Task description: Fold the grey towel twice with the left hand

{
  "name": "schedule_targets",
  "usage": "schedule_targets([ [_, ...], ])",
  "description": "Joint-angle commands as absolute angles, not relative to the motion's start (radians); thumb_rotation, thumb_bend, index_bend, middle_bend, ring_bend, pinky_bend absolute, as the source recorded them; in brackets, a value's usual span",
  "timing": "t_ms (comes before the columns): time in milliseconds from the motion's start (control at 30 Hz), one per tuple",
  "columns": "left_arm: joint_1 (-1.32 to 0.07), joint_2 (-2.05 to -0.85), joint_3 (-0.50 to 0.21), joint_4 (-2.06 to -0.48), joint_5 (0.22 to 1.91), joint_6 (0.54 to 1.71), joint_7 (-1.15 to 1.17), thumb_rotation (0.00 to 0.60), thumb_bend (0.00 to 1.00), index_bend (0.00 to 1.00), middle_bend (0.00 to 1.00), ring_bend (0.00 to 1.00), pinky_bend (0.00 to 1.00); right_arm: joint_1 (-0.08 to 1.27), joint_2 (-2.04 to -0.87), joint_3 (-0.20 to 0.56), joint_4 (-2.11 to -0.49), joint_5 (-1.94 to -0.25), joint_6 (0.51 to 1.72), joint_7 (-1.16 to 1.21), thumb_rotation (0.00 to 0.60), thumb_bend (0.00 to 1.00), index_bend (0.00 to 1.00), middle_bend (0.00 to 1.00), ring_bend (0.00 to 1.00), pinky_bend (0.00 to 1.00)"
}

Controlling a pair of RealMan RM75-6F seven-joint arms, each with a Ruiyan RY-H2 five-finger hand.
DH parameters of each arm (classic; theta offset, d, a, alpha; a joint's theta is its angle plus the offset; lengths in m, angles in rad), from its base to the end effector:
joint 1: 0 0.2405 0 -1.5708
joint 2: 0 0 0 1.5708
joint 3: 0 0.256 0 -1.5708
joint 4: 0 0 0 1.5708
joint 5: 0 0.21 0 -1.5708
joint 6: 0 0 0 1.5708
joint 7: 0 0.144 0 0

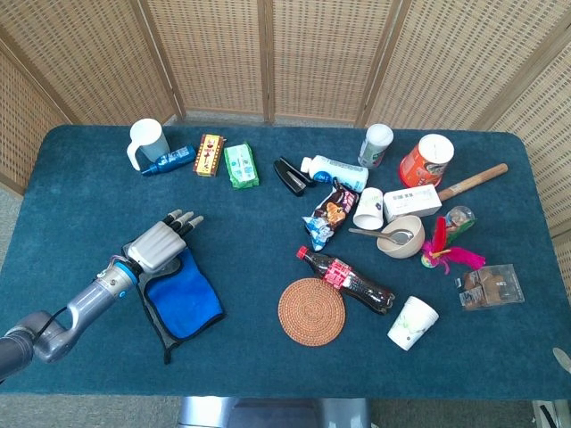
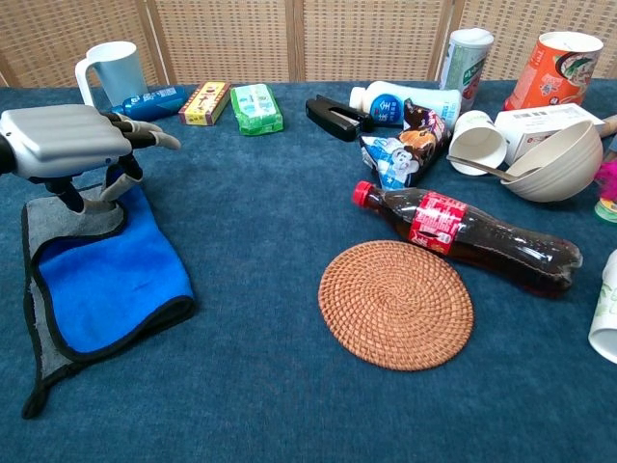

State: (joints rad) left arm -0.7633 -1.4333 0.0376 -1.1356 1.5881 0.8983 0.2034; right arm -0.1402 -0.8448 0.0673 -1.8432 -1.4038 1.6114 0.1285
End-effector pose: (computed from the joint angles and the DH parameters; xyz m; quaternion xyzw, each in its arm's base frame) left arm -0.2291 0.3607 0.0186 -0.8730 -0.1332 -0.2270 0.4107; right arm -0.3146 -0.1124 0.2449 0.4780 -0.4383 0.3737 0.6632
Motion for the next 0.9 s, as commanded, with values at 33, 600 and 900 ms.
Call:
schedule_targets([
  [33, -0.761, -1.43, 0.04, -1.136, 1.588, 0.9, 0.2, 0.6, 0.53, 0.69, 0.0, 0.0, 0.15, -0.14, -0.845, 0.067, -1.844, -1.405, 1.611, 0.127, 0.6, 0.0, 0.0, 0.0, 0.0, 0.0],
  [600, -0.697, -1.364, 0.081, -1.122, 1.583, 0.942, 0.183, 0.6, 0.53, 0.73, 0.0, 0.0, 0.17, -0.142, -0.844, 0.063, -1.848, -1.415, 1.617, 0.125, 0.6, 0.0, 0.0, 0.0, 0.0, 0.0],
  [900, -0.667, -1.354, 0.082, -1.076, 1.604, 1.011, 0.076, 0.6, 0.52, 0.39, 0.0, 0.0, 0.17, -0.143, -0.844, 0.059, -1.851, -1.424, 1.62, 0.119, 0.6, 0.0, 0.0, 0.0, 0.0, 0.0],
])
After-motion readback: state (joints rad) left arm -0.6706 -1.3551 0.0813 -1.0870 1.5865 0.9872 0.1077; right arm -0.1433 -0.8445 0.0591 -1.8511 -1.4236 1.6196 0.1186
